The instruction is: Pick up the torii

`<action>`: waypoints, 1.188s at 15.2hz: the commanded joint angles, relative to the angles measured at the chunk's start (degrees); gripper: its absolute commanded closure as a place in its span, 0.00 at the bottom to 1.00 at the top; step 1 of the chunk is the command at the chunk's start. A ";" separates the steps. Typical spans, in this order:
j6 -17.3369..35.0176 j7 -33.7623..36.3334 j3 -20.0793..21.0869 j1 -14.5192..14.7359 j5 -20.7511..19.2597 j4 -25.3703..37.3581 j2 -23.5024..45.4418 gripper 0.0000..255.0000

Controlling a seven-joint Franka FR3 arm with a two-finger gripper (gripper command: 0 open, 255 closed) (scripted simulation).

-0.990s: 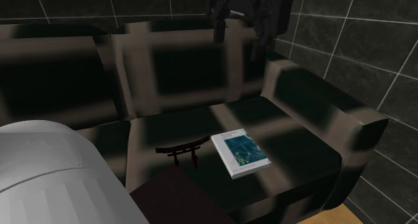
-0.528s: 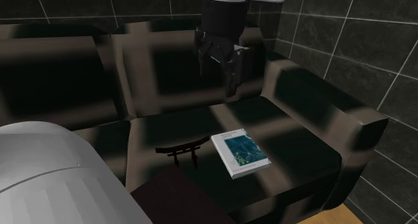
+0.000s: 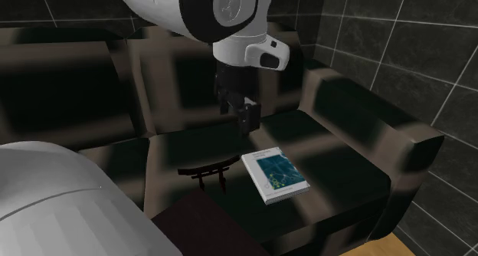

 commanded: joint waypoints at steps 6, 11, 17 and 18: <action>20.52 3.81 7.22 3.67 8.55 -2.22 16.00 0.00; 35.79 5.78 11.46 5.23 12.85 0.29 31.99 0.00; 52.21 12.65 12.02 7.78 8.81 6.30 52.26 0.00; 54.34 14.07 10.66 9.43 7.68 7.59 55.36 0.00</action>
